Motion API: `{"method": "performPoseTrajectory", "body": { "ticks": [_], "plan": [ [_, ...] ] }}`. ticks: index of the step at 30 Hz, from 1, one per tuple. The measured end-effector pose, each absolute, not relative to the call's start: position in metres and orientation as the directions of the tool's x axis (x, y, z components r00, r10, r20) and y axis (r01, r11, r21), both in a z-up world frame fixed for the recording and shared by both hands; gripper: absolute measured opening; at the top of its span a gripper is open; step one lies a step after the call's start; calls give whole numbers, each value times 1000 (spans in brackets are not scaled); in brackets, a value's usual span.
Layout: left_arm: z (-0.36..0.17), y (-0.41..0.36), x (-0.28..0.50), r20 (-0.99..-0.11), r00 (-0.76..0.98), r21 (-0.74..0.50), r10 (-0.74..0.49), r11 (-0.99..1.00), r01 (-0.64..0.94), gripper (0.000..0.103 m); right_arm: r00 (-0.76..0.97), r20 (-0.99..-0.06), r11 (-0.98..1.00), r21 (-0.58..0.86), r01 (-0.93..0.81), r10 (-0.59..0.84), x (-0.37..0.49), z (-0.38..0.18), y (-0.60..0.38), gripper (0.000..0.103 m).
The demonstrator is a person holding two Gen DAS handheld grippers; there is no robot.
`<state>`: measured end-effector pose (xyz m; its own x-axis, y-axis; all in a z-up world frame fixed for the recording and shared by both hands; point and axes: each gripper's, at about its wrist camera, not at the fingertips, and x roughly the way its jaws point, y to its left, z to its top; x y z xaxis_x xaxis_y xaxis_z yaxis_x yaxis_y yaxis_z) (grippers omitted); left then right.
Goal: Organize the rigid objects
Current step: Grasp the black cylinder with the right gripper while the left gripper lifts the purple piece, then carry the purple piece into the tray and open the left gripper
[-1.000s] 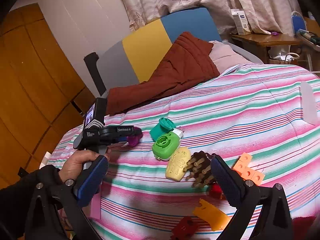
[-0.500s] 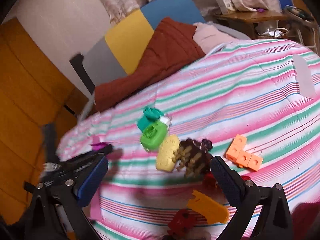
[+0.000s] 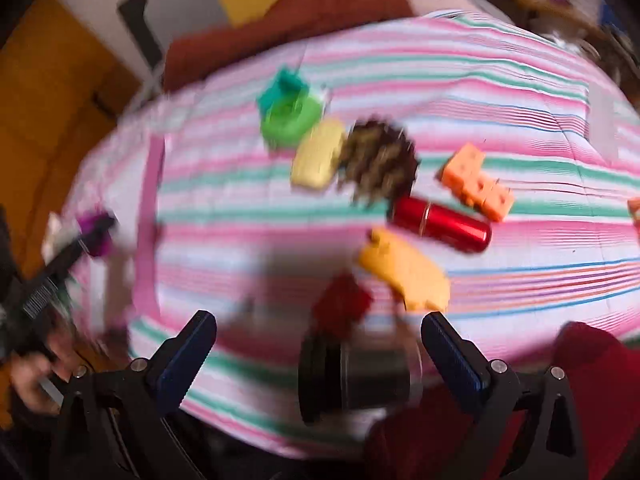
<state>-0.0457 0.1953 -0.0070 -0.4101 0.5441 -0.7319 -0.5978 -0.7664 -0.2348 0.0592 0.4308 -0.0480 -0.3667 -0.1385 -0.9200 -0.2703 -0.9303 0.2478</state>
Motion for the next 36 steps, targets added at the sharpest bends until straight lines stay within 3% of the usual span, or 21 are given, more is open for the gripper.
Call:
{"method": "performPoseTrajectory", "body": {
  "ticks": [4,6,10,15,20,29,36],
  "plan": [
    [-7,180,-38,-722,-421,-246,549,-773,-585,32,-253,-966,-966,116,-231,-55,59,-70,415,101],
    [-7,170,-35,-718,-430,-248,548,-778,-577,32,-208,-978,-975,39,-219,7,58,-80,409,67],
    [-6,151,-31,-717,-476,-210,510,-808,-550,32,-216,-973,-983,-41,-177,80,61,-81,400,66],
    [-3,123,-26,-711,-569,-132,413,-873,-469,32,-219,-975,-979,23,-203,23,65,-84,408,67],
    [1,99,-24,-698,-630,-66,339,-908,-415,32,-263,-964,-986,-3,-168,48,71,-79,401,66],
    [-3,70,-29,-710,-647,-55,278,-938,-343,32,-366,-928,-997,80,-12,-70,69,-76,359,66],
    [-4,59,-29,-713,-653,-55,256,-949,-312,32,-452,-892,-1000,10,12,-15,28,-65,351,66]
  ]
}}
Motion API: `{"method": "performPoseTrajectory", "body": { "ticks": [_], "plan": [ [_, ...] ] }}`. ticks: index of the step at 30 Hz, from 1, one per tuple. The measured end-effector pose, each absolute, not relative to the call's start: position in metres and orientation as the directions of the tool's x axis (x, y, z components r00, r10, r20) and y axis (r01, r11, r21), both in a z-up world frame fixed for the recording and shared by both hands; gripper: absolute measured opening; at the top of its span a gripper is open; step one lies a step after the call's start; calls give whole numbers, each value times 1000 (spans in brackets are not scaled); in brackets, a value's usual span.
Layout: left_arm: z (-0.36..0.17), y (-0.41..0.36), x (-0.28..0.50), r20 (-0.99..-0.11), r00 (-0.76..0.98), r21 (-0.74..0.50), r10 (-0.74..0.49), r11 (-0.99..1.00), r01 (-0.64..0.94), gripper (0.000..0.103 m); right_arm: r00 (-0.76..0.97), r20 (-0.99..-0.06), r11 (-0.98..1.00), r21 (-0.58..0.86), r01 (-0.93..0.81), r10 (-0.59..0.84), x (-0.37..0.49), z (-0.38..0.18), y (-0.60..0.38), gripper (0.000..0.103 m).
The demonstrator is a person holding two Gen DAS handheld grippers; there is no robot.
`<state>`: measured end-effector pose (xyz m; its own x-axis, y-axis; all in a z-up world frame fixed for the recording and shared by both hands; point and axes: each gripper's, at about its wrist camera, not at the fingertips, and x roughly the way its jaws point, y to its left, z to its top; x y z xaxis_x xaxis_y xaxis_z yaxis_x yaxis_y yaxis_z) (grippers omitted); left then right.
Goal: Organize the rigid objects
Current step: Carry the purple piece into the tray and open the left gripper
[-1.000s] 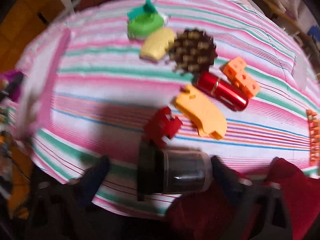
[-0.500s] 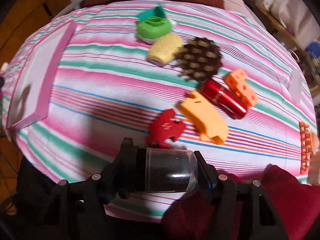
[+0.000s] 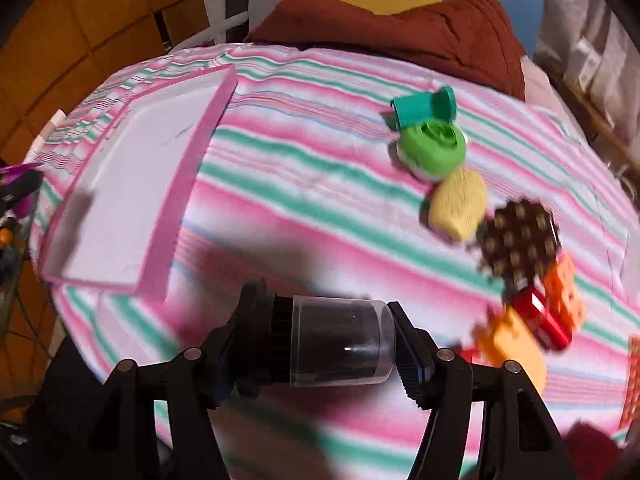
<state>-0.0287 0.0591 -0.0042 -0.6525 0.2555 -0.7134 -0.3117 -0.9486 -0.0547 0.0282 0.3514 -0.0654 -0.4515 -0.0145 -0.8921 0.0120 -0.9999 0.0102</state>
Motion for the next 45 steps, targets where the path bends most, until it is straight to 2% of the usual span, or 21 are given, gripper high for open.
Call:
{"method": "performPoseTrajectory", "body": {
  "ticks": [26,36,45],
  "plan": [
    [-14,73,-29,-752,-623,-22,217,-952,-306,32,-456,-884,-995,85,58,-103,0,-83,354,66],
    [-20,55,-71,-787,-521,-223,331,-940,-260,32,-482,-873,-997,51,59,-74,-2,-82,351,66],
    [-25,56,-139,-796,-514,-241,318,-947,-213,32,-483,-873,-997,42,61,-66,-1,-83,350,66]
  ]
}}
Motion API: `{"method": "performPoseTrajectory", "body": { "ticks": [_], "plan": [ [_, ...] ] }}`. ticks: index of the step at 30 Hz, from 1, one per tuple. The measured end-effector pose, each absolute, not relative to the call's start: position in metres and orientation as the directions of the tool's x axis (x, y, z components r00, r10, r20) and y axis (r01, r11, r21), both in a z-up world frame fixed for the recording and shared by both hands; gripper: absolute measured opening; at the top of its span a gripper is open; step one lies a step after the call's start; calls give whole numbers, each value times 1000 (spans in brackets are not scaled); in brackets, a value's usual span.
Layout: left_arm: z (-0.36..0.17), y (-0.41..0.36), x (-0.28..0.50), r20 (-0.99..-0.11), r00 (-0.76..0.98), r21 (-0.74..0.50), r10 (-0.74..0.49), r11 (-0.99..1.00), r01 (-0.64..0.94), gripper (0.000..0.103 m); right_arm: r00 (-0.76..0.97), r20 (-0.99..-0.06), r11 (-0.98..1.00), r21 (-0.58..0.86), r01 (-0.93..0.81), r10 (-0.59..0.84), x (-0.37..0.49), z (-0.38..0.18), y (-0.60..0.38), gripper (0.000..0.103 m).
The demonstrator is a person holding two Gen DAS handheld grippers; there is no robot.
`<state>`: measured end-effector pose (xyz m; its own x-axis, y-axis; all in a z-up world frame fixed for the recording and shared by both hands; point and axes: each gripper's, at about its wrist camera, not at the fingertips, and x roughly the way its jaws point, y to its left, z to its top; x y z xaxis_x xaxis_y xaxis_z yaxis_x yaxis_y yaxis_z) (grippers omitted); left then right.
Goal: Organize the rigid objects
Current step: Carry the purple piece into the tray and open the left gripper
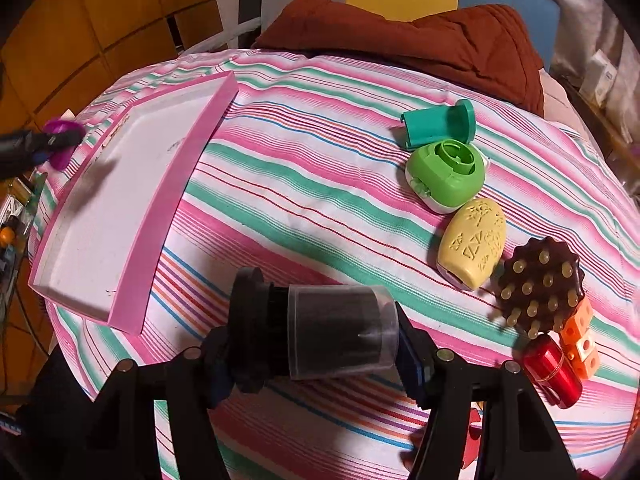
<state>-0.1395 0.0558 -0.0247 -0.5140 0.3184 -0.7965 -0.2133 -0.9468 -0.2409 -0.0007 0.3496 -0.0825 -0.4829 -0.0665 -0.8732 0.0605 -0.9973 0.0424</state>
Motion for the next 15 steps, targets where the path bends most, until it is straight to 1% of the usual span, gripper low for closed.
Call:
{"method": "performPoseTrajectory", "body": {
  "ticks": [2,7,9,11,15],
  "plan": [
    [-28,57,-158,-804,-509,-242,308,-951,-193,32,-483,-873,-997,41,61,-65,-1,-82,349,66],
    [-42,60,-200,-825,-507,-199,250,-968,-153,32,-481,-874,-997,41,62,-65,-1,-82,349,66],
    [-45,62,-209,-823,-515,-188,241,-970,-153,32,-480,-875,-997,41,61,-65,-1,-82,349,66],
    [-50,64,-219,-829,-523,-140,199,-979,-151,32,-479,-875,-997,44,60,-68,-1,-82,349,66],
    [-62,63,-237,-850,-497,-123,174,-983,-135,32,-477,-876,-997,50,58,-72,0,-82,350,66]
  ]
}}
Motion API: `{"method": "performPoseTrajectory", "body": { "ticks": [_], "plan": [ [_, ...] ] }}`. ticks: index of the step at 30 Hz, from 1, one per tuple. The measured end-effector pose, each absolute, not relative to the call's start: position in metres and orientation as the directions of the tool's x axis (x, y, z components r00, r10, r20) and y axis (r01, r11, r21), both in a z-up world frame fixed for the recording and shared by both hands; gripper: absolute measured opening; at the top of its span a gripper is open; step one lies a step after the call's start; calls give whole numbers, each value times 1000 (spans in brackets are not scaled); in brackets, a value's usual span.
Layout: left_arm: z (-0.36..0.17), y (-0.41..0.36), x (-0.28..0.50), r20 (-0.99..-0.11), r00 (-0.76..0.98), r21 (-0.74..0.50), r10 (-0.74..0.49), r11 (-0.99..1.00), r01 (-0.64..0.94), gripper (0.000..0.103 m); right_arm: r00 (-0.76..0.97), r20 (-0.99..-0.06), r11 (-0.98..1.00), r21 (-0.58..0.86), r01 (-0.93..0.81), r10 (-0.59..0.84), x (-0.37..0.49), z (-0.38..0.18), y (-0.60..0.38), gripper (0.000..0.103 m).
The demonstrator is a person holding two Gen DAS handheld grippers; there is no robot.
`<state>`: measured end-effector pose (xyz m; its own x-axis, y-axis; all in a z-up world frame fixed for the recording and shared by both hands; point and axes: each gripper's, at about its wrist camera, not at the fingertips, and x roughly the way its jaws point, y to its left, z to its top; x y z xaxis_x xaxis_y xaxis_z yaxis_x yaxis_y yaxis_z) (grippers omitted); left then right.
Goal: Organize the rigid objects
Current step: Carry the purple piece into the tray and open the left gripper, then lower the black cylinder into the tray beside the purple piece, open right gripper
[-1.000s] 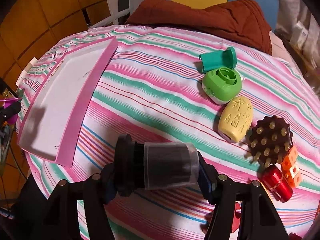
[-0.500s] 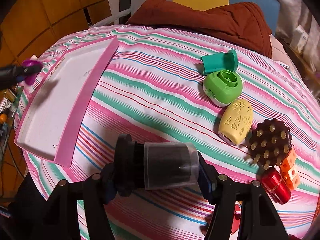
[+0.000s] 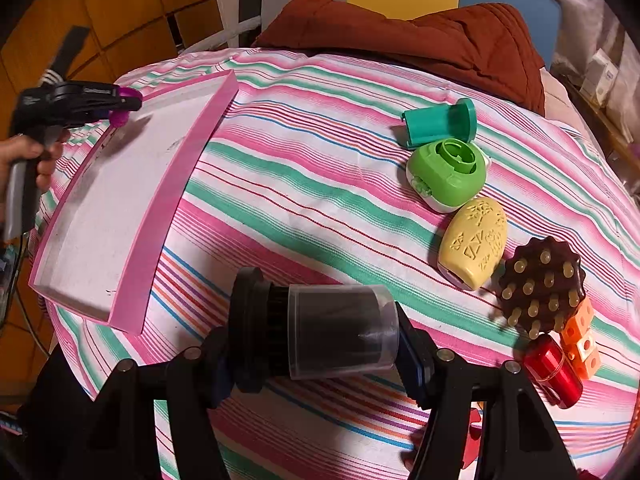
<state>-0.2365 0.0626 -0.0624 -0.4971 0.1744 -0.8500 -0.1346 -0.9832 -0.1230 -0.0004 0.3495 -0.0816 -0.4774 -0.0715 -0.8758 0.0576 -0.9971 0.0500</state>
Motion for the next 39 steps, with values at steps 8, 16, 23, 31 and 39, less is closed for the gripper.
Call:
{"method": "performPoseTrajectory", "body": {
  "ticks": [8,16,23,31,39],
  "plan": [
    [-61,59,-240,-847,-504,-116,169,-984,-136,41,-474,-877,-997,59,52,-77,-1,-83,350,66],
    [-30,40,-183,-798,-575,-132,181,-983,-126,42,-475,-877,-997,54,49,-70,0,-83,349,67],
    [-25,35,-103,-783,-595,-119,180,-983,-142,42,-478,-876,-998,51,44,-66,-1,-83,348,67],
    [-19,44,-49,-769,-617,-70,168,-981,-180,42,-480,-873,-996,91,8,-84,2,-85,354,66],
    [-18,40,-33,-765,-622,-62,170,-980,-191,42,-511,-858,-995,87,-56,-46,9,-87,350,67]
  ]
}}
